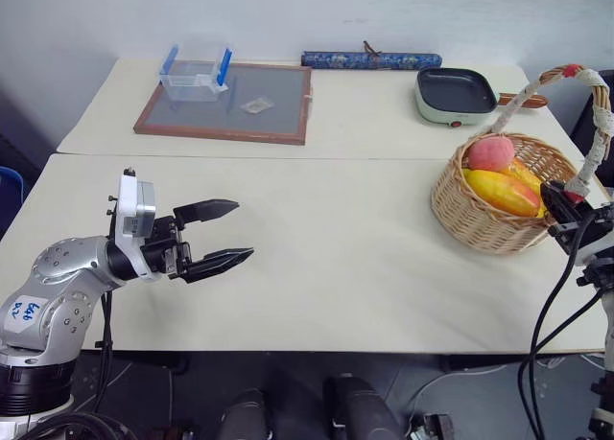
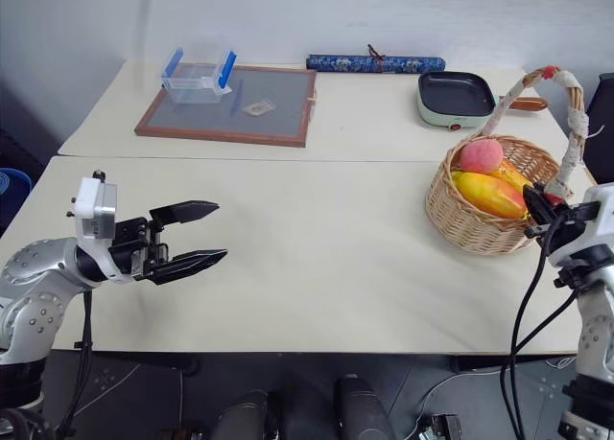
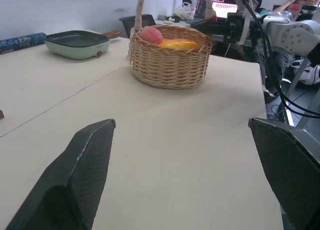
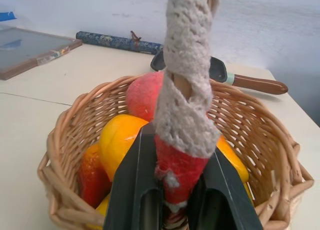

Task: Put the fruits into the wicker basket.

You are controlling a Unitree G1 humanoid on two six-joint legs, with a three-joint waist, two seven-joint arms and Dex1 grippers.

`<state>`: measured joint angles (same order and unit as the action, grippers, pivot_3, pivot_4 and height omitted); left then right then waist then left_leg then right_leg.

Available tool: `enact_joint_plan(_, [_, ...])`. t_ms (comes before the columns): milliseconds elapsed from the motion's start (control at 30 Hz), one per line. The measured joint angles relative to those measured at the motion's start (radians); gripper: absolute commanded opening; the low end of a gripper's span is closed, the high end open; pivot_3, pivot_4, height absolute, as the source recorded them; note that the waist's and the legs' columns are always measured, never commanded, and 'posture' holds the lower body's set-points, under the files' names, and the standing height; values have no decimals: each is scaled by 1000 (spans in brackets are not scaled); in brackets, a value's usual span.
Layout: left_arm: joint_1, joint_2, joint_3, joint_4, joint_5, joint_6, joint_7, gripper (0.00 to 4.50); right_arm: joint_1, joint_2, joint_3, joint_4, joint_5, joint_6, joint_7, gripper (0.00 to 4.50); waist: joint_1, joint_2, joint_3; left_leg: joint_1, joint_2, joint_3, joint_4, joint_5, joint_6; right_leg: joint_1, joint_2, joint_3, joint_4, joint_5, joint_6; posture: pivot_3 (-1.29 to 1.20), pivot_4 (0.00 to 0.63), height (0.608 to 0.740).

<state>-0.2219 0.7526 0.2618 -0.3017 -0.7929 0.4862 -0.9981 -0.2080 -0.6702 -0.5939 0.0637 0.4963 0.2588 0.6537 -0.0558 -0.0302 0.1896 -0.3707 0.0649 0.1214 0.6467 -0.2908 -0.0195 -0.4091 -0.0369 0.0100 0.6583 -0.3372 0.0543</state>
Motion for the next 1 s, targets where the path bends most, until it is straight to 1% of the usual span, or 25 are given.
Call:
enact_joint_plan(33, [0,0,0,0,1,-1,0,4500,-9,-17,0,32,1,-4,21,1171,0,0,0,0,0,0,0,0,0,0,0,0,0,0,0,0,150,740])
enact_joint_plan(133, [0,0,0,0,2,-1,0,4500,-13,-51,2,113,0,-22,84,2183,2,0,0,0,0,0,0,0,0,0,0,0,0,0,0,0,150,740])
enact_joint_plan(167, [0,0,0,0,2,-1,0,4500,-11,-62,2,128,2,-23,109,2595,2,0,0,0,0,0,0,0,0,0,0,0,0,0,0,0,150,740])
enact_joint_plan(200, [0,0,0,1,2,-1,0,4500,0,-77,1,129,7,-24,136,2853,3,1,0,0,0,0,0,0,0,0,0,0,0,0,0,0,150,740])
enact_joint_plan(233, [1,2,1,1,3,-1,-1,4500,24,-99,-1,118,16,-29,171,3291,4,1,1,0,0,0,0,0,0,0,0,0,0,0,0,0,150,740])
enact_joint_plan(333, [17,12,9,2,4,-1,-9,4500,122,-143,-46,39,40,-66,276,4283,6,1,1,0,0,-1,-1,0,0,0,0,0,-1,0,1,0,150,740])
enact_joint_plan(367, [35,17,16,2,5,-1,-12,4500,161,-153,-62,17,42,-75,300,4443,5,1,1,0,0,-1,-1,0,0,0,0,0,-1,0,1,0,150,740])
enact_joint_plan(467, [150,53,45,6,32,-9,-44,4500,296,-171,-120,-25,43,-112,380,4443,1,1,1,0,1,0,-2,-1,-1,1,0,0,-3,-1,1,0,150,740])
enact_joint_plan(533, [221,59,66,36,82,-54,-68,4500,356,-171,-127,-24,35,-150,430,4443,-5,1,1,1,1,1,-1,-1,0,2,0,1,-4,0,1,0,150,740])
enact_joint_plan(567, [246,60,75,54,108,-78,-76,4500,374,-171,-122,-24,31,-167,452,4443,-6,1,1,1,1,1,-1,-3,4,2,0,1,-4,0,1,0,150,740])
enact_joint_plan(667, [321,60,112,82,176,-162,-85,4500,392,-152,-71,-46,7,-260,513,4443,-6,1,0,2,1,0,-1,-4,6,2,0,0,-4,0,0,0,150,740])
enact_joint_plan(733, [363,48,135,83,216,-219,-74,4500,390,-130,18,-83,-2,-311,563,4443,-5,0,0,1,1,0,-2,-4,6,2,-1,0,-3,0,0,0,150,740])
enact_joint_plan(800, [403,36,163,81,249,-266,-59,4500,347,-103,123,-102,-2,-334,612,4443,-3,0,0,1,1,0,-2,-4,6,2,-1,0,-3,0,0,0,150,740])
enact_joint_plan(900, [441,14,191,68,277,-308,-32,4500,175,-41,266,-79,-19,-377,630,4443,-7,0,0,1,1,0,-1,-4,7,2,-2,-1,-2,0,0,0,150,740])
enact_joint_plan(1000, [481,9,201,24,296,-321,-12,4500,30,6,362,1,-65,-426,634,4443,0,0,0,1,1,-1,-1,-5,6,2,-3,-2,-3,0,0,0,150,740])
